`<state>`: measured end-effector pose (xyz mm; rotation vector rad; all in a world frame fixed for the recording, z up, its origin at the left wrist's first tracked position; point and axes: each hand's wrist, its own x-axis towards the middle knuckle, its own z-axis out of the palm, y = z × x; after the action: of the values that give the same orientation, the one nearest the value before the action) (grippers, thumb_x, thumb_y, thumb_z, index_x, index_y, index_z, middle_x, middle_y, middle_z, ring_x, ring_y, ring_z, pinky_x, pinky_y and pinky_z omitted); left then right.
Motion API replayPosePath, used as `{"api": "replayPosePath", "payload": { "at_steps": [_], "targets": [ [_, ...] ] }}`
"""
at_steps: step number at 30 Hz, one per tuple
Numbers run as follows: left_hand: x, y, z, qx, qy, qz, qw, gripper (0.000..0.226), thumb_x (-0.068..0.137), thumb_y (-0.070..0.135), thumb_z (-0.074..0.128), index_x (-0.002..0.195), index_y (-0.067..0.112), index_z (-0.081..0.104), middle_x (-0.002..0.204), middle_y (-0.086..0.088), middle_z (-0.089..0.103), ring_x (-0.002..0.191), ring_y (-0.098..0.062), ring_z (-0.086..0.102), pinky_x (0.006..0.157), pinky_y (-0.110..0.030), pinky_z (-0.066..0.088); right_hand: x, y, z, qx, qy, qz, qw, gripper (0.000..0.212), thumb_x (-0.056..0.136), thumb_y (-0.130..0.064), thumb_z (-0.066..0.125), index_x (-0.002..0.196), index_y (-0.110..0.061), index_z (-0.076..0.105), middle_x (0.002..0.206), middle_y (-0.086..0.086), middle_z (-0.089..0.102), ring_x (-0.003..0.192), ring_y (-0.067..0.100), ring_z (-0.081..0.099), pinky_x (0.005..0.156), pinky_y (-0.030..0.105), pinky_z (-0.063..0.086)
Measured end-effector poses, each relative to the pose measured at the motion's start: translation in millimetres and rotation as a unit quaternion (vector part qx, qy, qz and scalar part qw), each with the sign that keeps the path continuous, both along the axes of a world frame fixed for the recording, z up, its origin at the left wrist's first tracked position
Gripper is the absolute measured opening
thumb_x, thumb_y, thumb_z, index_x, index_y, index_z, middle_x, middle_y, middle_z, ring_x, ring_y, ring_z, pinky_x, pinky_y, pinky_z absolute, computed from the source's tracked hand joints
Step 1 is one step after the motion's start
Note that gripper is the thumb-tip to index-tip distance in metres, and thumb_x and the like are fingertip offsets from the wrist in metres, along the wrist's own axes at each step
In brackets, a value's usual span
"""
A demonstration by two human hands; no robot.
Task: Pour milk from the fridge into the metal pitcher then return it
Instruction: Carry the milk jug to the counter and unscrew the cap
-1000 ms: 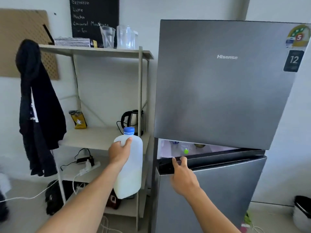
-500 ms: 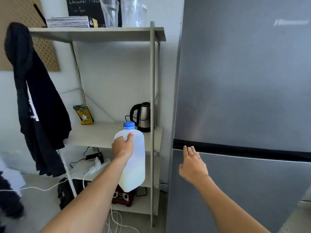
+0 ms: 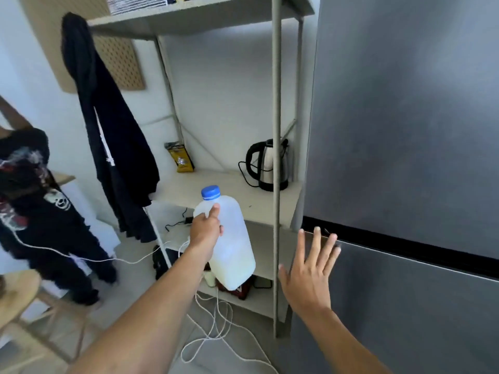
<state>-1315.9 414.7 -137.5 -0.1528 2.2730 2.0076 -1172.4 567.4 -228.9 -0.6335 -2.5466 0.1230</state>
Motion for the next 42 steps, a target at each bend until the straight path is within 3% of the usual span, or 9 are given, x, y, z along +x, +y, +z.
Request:
{"api": "replayPosePath", "payload": {
  "at_steps": [3, 5, 10, 15, 19, 24, 33, 38, 42],
  "targets": [
    [8, -22, 0, 0.035, -0.01, 0.051, 0.998, 0.036, 0.098, 0.046, 0.049, 0.093, 0.01, 0.05, 0.063, -0.003, 0.048, 0.054, -0.019, 0.046, 0.075, -0.035, 0.04, -20, -20, -3, -0.094, 0.038, 0.081, 0.991, 0.086, 0.086, -0.046, 0.059, 0.151, -0.009, 0.017, 0.157, 0.029, -0.008, 0.143, 0.045, -0.019, 0.117, 0.059, 0.003],
    [22, -45, -3, 0.04, -0.005, 0.088, 0.995, 0.031, 0.098, 0.044, 0.05, 0.094, 0.013, 0.047, 0.061, -0.001, 0.047, 0.054, -0.018, 0.045, 0.078, -0.035, 0.039, -31, -44, -7, -0.181, -0.011, 0.208, 0.961, 0.089, 0.088, -0.051, 0.055, 0.152, -0.013, 0.008, 0.159, 0.018, -0.011, 0.146, 0.034, -0.018, 0.119, 0.053, 0.007],
    [68, -102, 1, -0.007, 0.011, 0.155, 0.988, 0.037, 0.098, 0.046, 0.049, 0.082, 0.012, 0.048, 0.06, -0.002, 0.05, 0.054, -0.017, 0.047, 0.074, -0.034, 0.04, -17, -143, -18, -0.358, -0.103, 0.371, 0.851, 0.122, 0.064, -0.067, 0.071, 0.151, -0.022, -0.002, 0.155, 0.003, 0.013, 0.142, 0.026, 0.021, 0.113, 0.046, 0.03],
    [122, -181, 18, -0.007, 0.023, 0.241, 0.97, 0.042, 0.096, 0.05, 0.049, 0.08, 0.011, 0.052, 0.066, -0.007, 0.055, 0.058, -0.019, 0.051, 0.072, -0.034, 0.043, 8, -238, -6, -0.373, -0.08, 0.381, 0.842, 0.128, 0.062, -0.045, 0.082, 0.151, -0.016, -0.005, 0.151, 0.013, 0.024, 0.138, 0.029, 0.027, 0.112, 0.04, 0.028],
    [185, -248, 38, -0.078, 0.028, 0.284, 0.955, 0.04, 0.101, 0.042, 0.044, 0.082, 0.009, 0.053, 0.076, -0.012, 0.058, 0.056, -0.013, 0.055, 0.06, -0.02, 0.048, 38, -305, 12, -0.354, -0.114, 0.428, 0.824, 0.122, 0.06, -0.039, 0.081, 0.149, -0.017, 0.0, 0.146, 0.01, 0.032, 0.13, 0.029, 0.038, 0.105, 0.04, 0.036],
    [305, -349, 49, -0.124, 0.02, 0.326, 0.937, 0.041, 0.101, 0.035, 0.046, 0.071, 0.009, 0.058, 0.063, -0.006, 0.064, 0.064, -0.019, 0.062, 0.077, -0.032, 0.049, 124, -397, 26, -0.315, -0.141, 0.53, 0.775, 0.114, 0.056, -0.037, 0.081, 0.143, -0.02, 0.01, 0.137, 0.005, 0.039, 0.119, 0.027, 0.047, 0.094, 0.039, 0.045],
    [543, -482, 37, -0.147, -0.045, 0.47, 0.869, 0.042, 0.102, 0.036, 0.045, 0.069, 0.013, 0.058, 0.062, -0.002, 0.068, 0.064, -0.014, 0.056, 0.073, -0.027, 0.042, 319, -532, 18, -0.236, -0.215, 0.678, 0.662, 0.108, 0.059, -0.051, 0.074, 0.142, -0.023, 0.011, 0.13, 0.001, 0.043, 0.115, 0.025, 0.049, 0.093, 0.04, 0.045],
    [682, -538, 20, -0.086, -0.036, 0.586, 0.805, 0.034, 0.101, 0.033, 0.048, 0.079, 0.009, 0.058, 0.059, -0.005, 0.068, 0.07, -0.024, 0.062, 0.085, -0.04, 0.051, 429, -596, 12, -0.179, -0.219, 0.766, 0.577, 0.11, 0.06, -0.052, 0.072, 0.145, -0.018, 0.01, 0.131, 0.004, 0.043, 0.116, 0.027, 0.048, 0.094, 0.041, 0.042],
    [763, -553, 13, -0.073, -0.045, 0.653, 0.753, 0.034, 0.101, 0.028, 0.049, 0.077, 0.005, 0.056, 0.057, -0.006, 0.063, 0.053, -0.015, 0.062, 0.063, -0.023, 0.052, 500, -627, 5, -0.166, -0.243, 0.813, 0.503, 0.113, 0.061, -0.051, 0.071, 0.147, -0.016, 0.007, 0.136, 0.005, 0.04, 0.119, 0.027, 0.046, 0.095, 0.041, 0.042]
  ]
}}
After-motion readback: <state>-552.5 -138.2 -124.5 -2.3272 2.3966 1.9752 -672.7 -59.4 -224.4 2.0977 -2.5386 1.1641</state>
